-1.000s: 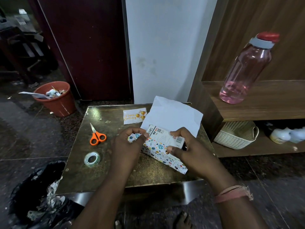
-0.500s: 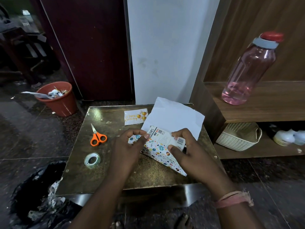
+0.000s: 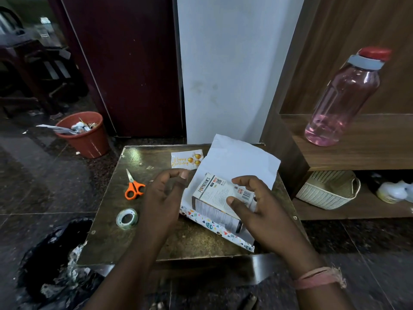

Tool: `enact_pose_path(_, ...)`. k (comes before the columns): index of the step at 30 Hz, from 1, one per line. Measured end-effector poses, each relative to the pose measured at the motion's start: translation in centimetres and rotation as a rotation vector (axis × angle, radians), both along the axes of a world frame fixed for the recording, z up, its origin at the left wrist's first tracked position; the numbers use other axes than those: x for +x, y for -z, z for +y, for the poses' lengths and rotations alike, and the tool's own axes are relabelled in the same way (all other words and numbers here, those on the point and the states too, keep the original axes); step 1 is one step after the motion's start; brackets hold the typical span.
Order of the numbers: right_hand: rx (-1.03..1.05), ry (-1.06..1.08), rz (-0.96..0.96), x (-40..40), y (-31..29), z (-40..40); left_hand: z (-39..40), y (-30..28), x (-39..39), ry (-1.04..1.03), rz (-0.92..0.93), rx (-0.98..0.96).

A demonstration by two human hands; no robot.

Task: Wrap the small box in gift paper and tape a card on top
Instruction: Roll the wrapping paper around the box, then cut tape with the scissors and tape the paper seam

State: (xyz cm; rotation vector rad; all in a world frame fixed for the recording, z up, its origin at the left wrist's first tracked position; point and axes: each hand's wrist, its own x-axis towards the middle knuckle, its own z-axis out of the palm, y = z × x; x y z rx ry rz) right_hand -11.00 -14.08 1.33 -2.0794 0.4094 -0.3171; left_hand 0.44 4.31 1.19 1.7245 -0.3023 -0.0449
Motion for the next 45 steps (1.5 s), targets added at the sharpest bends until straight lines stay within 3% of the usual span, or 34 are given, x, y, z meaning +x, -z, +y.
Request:
enact_pose_path(8, 0.007, 0.037, -0.124, 0.7, -0.1, 0.5, 4.0, -0.4, 1.1, -0.210, -0.065, 0.151)
enact_pose_path(12, -0.054, 0.077, -0.212, 1.2, -0.3, 1.3, 9.2, 1.0, 1.8, -0.286, 0.072, 0.556)
enact_pose_path(15, -0.077, 0.119, -0.277, 1.2, -0.9, 2.0, 10.7, 2.0, 1.6, -0.238, 0.268, 0.672)
enact_pose_path(18, -0.160, 0.186, -0.333, 1.1, -1.3, 2.2, 9.3, 1.4, 0.3, -0.172, 0.283, 0.928)
enact_pose_path(19, -0.164, 0.189, -0.347, 0.9, -1.6, 2.5, 9.2, 1.2, 0.0, -0.208, 0.270, 0.931)
enact_pose_path(25, -0.191, 0.161, -0.351, 0.2, -1.8, 3.5, 10.1, 2.5, 0.2, -0.246, 0.108, 0.712)
enact_pose_path(31, -0.243, 0.021, -0.414, 0.7, -2.9, 6.3, 9.3, -0.2, -3.2, -0.048, 0.189, 0.062)
enact_pose_path(37, -0.177, -0.189, -0.320, 0.8, -3.3, 9.3, 8.4, -0.6, -5.5, 0.124, 0.216, -0.294)
enact_pose_path(40, -0.064, -0.216, -0.308, 0.7, -3.3, 9.6, 8.4, -0.6, -5.2, 0.163, 0.229, -0.380)
enact_pose_path(45, 0.238, -0.265, -0.215, 1.0, -2.8, 9.9, 7.7, -0.8, -4.4, 0.218, 0.161, -0.310)
